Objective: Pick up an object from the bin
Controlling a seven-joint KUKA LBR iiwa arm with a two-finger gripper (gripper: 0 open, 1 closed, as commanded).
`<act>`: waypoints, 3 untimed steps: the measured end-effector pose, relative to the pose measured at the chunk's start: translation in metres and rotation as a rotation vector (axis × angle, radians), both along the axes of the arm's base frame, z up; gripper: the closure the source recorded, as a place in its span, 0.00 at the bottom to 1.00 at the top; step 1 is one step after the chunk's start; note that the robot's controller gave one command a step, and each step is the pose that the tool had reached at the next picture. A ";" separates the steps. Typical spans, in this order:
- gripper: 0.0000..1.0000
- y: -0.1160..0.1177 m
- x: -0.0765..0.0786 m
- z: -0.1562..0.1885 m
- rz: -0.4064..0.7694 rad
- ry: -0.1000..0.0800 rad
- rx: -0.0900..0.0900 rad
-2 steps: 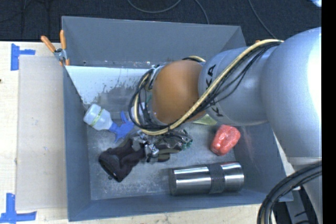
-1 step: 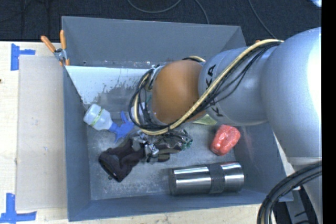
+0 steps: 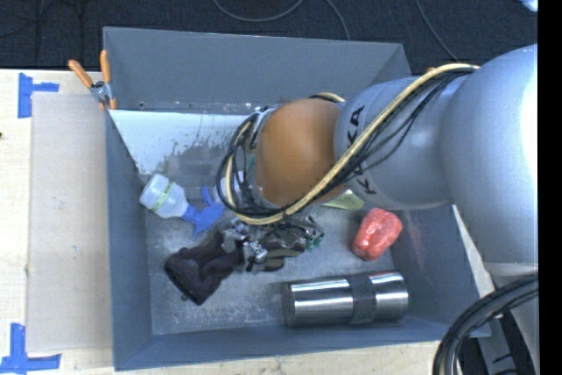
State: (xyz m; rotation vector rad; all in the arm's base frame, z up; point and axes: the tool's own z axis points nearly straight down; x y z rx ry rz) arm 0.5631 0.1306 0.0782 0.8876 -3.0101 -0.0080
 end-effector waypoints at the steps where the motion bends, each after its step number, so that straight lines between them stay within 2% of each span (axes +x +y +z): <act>1: 1.00 0.000 0.000 0.018 0.000 0.001 -0.001; 3: 1.00 0.000 0.001 0.036 -0.001 -0.004 0.000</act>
Offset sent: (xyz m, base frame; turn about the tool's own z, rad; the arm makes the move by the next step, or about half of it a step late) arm 0.0000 0.0000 0.0438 0.0000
